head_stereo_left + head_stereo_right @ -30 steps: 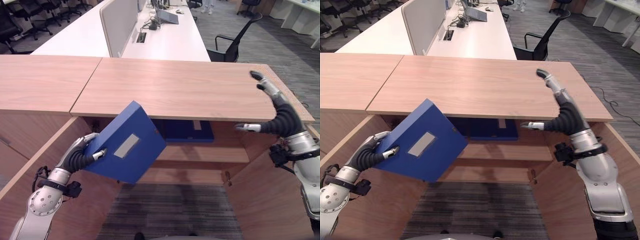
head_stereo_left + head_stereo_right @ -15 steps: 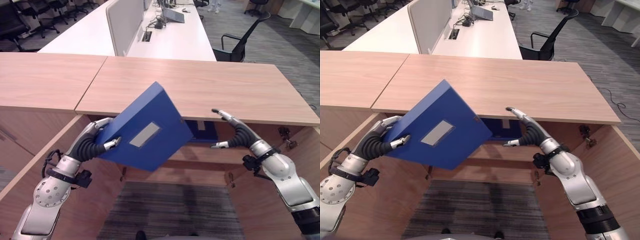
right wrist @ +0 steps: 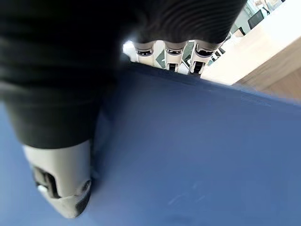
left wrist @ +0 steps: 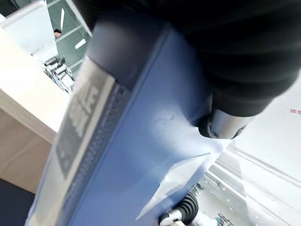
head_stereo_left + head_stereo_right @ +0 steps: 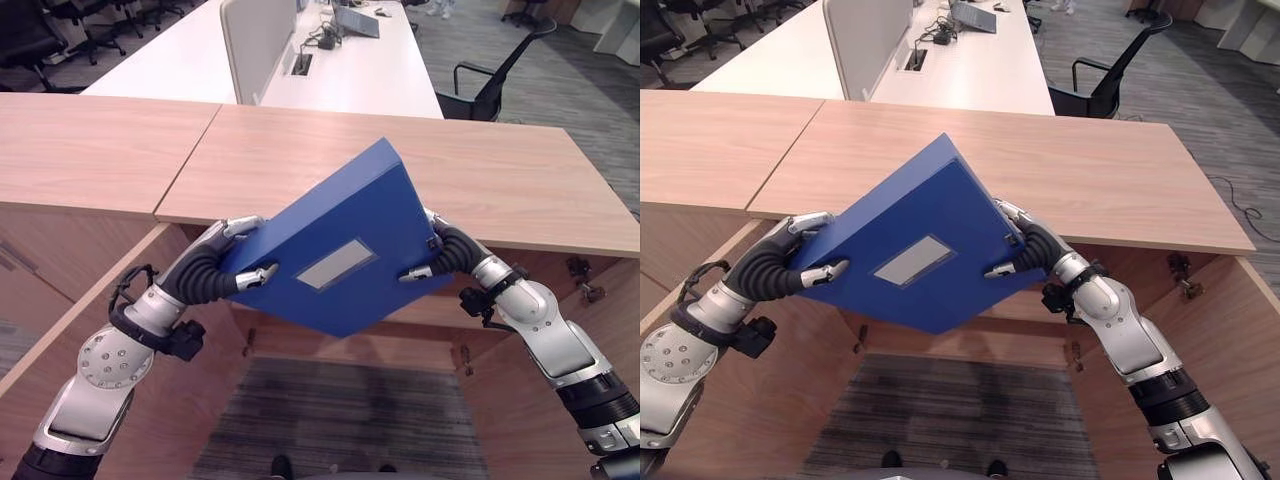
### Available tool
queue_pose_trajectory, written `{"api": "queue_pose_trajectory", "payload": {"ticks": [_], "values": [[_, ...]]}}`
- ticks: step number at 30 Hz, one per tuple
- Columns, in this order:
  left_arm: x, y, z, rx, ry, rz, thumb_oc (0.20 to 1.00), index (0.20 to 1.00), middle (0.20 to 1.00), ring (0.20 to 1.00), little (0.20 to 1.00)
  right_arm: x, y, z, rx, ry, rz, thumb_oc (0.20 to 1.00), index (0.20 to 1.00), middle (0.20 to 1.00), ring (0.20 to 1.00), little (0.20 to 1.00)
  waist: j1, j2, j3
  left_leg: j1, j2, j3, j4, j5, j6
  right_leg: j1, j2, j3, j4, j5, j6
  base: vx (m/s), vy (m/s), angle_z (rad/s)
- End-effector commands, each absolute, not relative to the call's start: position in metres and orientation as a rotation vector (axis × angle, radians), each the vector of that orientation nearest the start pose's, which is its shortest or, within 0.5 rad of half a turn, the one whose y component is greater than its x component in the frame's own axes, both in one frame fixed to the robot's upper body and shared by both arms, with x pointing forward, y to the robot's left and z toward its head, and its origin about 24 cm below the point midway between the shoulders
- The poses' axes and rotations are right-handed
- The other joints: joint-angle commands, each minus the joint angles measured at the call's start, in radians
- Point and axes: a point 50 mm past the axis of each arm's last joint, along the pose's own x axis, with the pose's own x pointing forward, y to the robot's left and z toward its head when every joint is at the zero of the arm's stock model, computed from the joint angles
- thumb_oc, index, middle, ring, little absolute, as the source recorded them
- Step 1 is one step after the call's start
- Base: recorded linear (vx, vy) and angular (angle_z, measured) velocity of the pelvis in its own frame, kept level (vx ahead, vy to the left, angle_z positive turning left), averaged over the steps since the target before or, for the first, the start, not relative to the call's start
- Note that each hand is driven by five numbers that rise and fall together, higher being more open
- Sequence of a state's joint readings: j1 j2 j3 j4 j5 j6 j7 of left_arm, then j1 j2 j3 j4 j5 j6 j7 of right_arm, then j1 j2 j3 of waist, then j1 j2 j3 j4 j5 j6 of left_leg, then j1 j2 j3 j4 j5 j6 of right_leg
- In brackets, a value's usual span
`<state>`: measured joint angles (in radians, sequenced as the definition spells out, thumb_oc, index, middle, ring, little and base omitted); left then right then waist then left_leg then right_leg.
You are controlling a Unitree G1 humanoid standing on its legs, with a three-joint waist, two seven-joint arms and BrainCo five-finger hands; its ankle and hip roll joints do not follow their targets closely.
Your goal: Put the empty folder in the office cabinet
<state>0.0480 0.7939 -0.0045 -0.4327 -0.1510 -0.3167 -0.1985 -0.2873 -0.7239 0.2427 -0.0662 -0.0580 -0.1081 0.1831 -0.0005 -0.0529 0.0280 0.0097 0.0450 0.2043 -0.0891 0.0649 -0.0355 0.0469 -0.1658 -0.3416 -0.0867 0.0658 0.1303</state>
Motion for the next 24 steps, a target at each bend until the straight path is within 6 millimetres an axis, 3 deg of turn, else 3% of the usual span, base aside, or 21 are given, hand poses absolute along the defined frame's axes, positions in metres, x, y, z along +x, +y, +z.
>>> {"api": "queue_pose_trajectory", "payload": {"ticks": [1, 10, 16, 17, 18, 19, 20, 24], "values": [[0.208, 0.179, 0.203, 0.614, -0.739, -0.594, 0.200, 0.200, 0.200, 0.200, 0.200, 0.293, -0.163, 0.167, -0.743, -0.469, 0.469, 1.000, 1.000, 1.000, 1.000, 1.000, -0.006, -0.041, -0.049, 0.037, -0.008, 0.005, 0.002, -0.117, 0.012, -0.060, -0.016, 0.034, -0.001, 0.002, 0.050, 0.00, 0.000, 0.00], [0.212, 0.165, 0.204, 0.589, -0.757, -0.694, 0.200, 0.200, 0.200, 0.200, 0.200, 0.292, -0.142, 0.172, -0.664, -0.508, 0.584, 1.000, 1.000, 1.000, 1.000, 1.000, -0.010, -0.045, -0.051, 0.037, -0.004, 0.007, 0.002, -0.113, 0.008, -0.062, -0.013, 0.035, -0.001, 0.002, 0.050, 0.00, 0.000, 0.00], [0.217, 0.147, 0.214, 0.468, -0.813, -0.791, 0.200, 0.200, 0.200, 0.200, 0.200, 0.289, -0.120, 0.160, -0.522, -0.439, 0.772, 1.000, 1.000, 1.000, 1.000, 1.000, -0.014, -0.049, -0.055, 0.039, 0.000, 0.009, 0.002, -0.110, 0.002, -0.062, -0.011, 0.033, -0.001, 0.002, 0.050, 0.00, 0.000, 0.00], [0.217, 0.142, 0.218, 0.417, -0.835, -0.814, 0.200, 0.200, 0.200, 0.200, 0.200, 0.287, -0.113, 0.152, -0.461, -0.394, 0.839, 0.843, 0.843, 0.843, 0.843, 0.843, -0.014, -0.051, -0.056, 0.039, 0.001, 0.010, 0.002, -0.108, 0.001, -0.061, -0.011, 0.033, -0.001, 0.002, 0.049, 0.00, 0.000, 0.00], [0.218, 0.138, 0.219, 0.393, -0.850, -0.827, 0.200, 0.200, 0.200, 0.200, 0.200, 0.288, -0.109, 0.149, -0.441, -0.380, 0.864, 0.536, 0.536, 0.536, 0.536, 0.536, -0.014, -0.051, -0.056, 0.038, 0.001, 0.010, 0.002, -0.108, 0.000, -0.061, -0.011, 0.033, -0.001, 0.001, 0.050, 0.00, 0.000, 0.00], [0.218, 0.134, 0.221, 0.368, -0.868, -0.835, 0.200, 0.200, 0.200, 0.200, 0.200, 0.288, -0.104, 0.144, -0.407, -0.355, 0.890, 0.332, 0.332, 0.332, 0.332, 0.332, -0.013, -0.051, -0.057, 0.039, 0.001, 0.010, 0.002, -0.108, 0.000, -0.061, -0.010, 0.033, -0.001, 0.002, 0.049, 0.00, 0.000, 0.00], [0.218, 0.131, 0.223, 0.340, -0.886, -0.844, 0.200, 0.200, 0.200, 0.200, 0.200, 0.287, -0.100, 0.141, -0.371, -0.339, 0.913, 0.200, 0.200, 0.200, 0.200, 0.200, -0.013, -0.051, -0.058, 0.038, 0.001, 0.010, 0.002, -0.108, 0.000, -0.061, -0.010, 0.032, -0.001, 0.001, 0.049, 0.00, 0.000, 0.00], [0.219, 0.120, 0.227, 0.226, -0.932, -0.844, 0.200, 0.200, 0.200, 0.200, 0.200, 0.287, -0.088, 0.129, -0.198, -0.292, 0.930, 0.200, 0.200, 0.200, 0.200, 0.200, -0.013, -0.051, -0.058, 0.039, 0.001, 0.013, 0.002, -0.108, -0.001, -0.059, -0.010, 0.029, -0.001, 0.000, 0.048, 0.00, 0.000, 0.00]]}}
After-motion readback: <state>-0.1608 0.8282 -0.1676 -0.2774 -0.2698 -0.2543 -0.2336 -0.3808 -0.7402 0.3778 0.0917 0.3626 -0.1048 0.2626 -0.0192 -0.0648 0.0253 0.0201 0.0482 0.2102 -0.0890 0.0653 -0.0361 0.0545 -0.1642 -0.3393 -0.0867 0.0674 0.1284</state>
